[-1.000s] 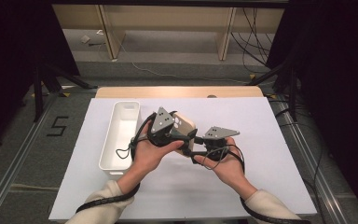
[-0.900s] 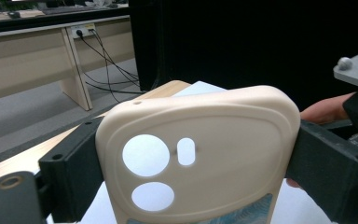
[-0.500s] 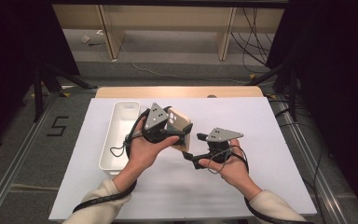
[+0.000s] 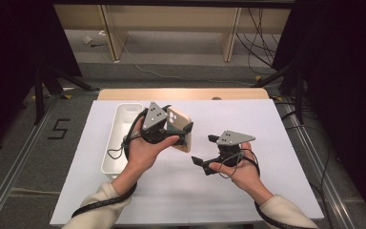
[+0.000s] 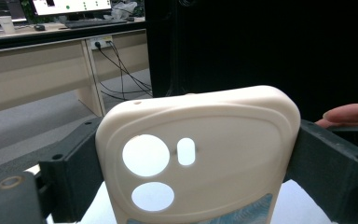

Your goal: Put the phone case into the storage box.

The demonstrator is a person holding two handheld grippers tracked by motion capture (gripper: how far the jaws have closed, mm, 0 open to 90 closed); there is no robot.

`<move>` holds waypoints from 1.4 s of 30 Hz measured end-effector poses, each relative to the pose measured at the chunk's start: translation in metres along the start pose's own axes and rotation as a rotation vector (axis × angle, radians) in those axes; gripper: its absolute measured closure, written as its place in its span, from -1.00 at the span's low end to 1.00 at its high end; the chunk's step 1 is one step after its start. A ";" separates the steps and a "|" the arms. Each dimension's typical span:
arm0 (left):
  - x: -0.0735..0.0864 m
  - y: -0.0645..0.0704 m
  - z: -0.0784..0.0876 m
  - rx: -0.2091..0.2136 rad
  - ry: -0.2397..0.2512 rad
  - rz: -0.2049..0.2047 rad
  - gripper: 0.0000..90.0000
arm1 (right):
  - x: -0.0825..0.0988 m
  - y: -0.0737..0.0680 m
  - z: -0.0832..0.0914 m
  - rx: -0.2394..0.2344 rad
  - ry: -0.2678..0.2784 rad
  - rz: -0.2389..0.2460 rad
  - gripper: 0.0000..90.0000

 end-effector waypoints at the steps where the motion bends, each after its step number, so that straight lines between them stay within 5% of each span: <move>1: -0.001 -0.001 0.001 -0.002 0.001 0.001 -0.77 | 0.000 0.001 0.001 0.004 0.003 -0.003 -0.94; 42: -0.016 -0.029 0.018 -0.081 0.025 0.011 -0.77 | 0.021 0.016 0.042 0.034 0.037 -0.034 -0.94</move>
Point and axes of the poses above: each handheld gripper's, and its own axes: z roughly backward along the jaws, x roughly out of its underside, y roughly to its right, the point moved 6 cm from there along -z, roughly forward along the jaws, and after that the axes turned 3 degrees about z, right-handed, at the moved point
